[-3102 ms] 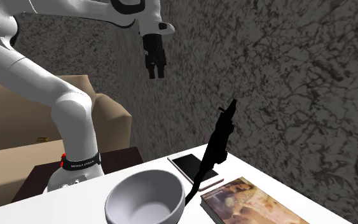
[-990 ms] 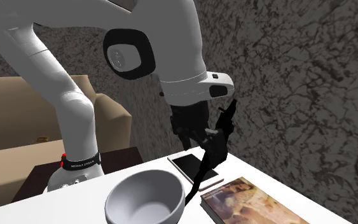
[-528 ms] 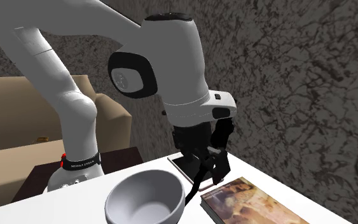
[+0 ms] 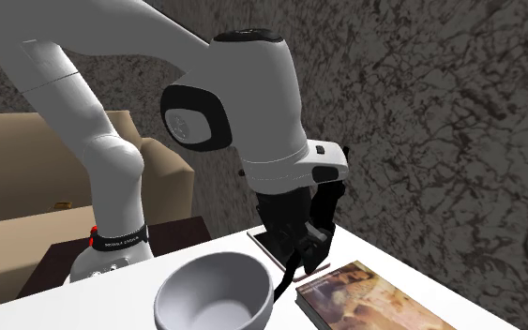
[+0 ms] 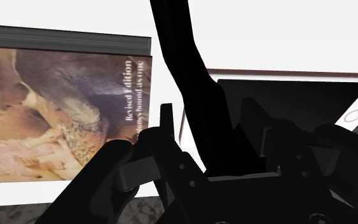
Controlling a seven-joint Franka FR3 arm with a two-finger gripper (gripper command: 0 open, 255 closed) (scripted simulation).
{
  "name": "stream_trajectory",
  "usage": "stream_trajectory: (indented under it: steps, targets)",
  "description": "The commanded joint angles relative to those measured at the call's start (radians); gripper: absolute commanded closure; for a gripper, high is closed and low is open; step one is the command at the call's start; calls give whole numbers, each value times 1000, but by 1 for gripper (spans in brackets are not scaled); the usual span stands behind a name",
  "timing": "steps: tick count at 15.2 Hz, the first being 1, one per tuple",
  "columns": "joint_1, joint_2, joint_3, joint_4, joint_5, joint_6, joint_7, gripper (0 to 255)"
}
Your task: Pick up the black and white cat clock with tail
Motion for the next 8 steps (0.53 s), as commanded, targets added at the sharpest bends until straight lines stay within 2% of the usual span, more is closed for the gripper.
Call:
stream_trajectory:
  steps: [1, 4, 8]
  targets:
    - [1, 0, 0, 0, 0, 1, 0, 255]
    - [0, 0, -1, -1, -1, 1, -1, 255]
    - [-52, -23, 66, 24, -13, -53, 23, 255]
